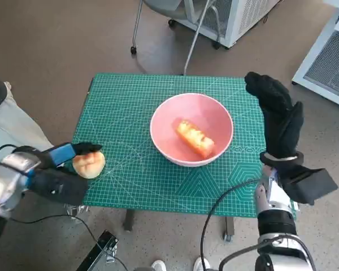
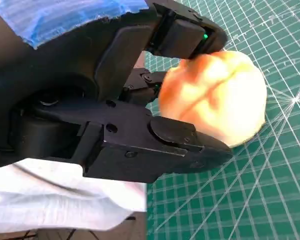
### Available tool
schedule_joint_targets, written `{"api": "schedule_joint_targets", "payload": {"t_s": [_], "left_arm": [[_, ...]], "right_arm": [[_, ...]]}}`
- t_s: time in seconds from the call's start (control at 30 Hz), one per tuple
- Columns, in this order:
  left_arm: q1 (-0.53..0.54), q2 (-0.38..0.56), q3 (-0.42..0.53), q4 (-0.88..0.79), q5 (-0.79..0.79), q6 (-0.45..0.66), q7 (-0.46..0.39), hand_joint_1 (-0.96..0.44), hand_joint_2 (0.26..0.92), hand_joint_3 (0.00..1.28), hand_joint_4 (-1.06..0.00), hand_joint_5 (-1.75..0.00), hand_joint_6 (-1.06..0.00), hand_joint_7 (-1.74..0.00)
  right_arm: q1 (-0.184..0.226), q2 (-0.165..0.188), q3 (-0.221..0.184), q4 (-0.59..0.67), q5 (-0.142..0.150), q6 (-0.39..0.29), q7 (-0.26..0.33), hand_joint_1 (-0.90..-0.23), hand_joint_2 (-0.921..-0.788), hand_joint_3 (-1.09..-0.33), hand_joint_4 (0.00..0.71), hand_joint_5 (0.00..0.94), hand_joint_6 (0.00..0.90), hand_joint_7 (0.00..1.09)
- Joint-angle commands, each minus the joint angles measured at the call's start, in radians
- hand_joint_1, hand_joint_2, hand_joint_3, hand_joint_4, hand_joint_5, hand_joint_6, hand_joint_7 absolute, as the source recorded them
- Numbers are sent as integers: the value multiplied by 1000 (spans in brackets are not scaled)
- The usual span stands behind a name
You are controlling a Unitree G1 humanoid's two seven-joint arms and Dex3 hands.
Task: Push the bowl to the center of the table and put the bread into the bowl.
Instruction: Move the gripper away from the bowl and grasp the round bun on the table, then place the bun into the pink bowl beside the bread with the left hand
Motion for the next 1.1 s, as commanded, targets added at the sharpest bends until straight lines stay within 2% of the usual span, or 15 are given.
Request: {"api": "schedule_joint_targets", "payload": {"t_s": [0.03,0.13,0.23,0.37,0.67,0.9,1.1], "left_arm": [[-14,-26,-45,121,16,-88,98,-77,916,149,-549,-533,-581,-947],[-40,-34,-57,189,9,-138,155,-24,919,156,-519,-1010,-602,-1181],[-60,-38,-64,229,2,-161,184,-7,920,138,-546,-1226,-615,-1162],[-81,-45,-60,259,-18,-160,202,0,920,114,-564,-1358,-662,-1051],[-112,-22,20,200,-132,-155,177,2,920,76,-583,-1398,-741,-923],[-143,-3,117,97,-215,-178,201,2,911,46,-614,-1302,-798,-928],[-193,-17,171,-30,-207,-151,239,3,907,39,-615,-1238,-823,-963]], "right_arm": [[29,-5,-3,9,-4,15,0,-543,-921,-803,386,2,45,788],[30,-7,-4,7,-4,15,-2,-539,-921,-804,386,2,46,785],[29,-7,-5,8,-4,14,-3,-537,-921,-804,386,2,47,782],[30,-7,-6,6,-10,10,-10,-537,-921,-805,387,2,49,779],[31,0,-6,12,-2,10,-6,-547,-921,-798,388,2,61,774],[29,5,-6,14,6,13,3,-546,-921,-792,388,2,64,769],[26,5,-6,24,3,7,5,-537,-921,-792,387,2,68,766]]}}
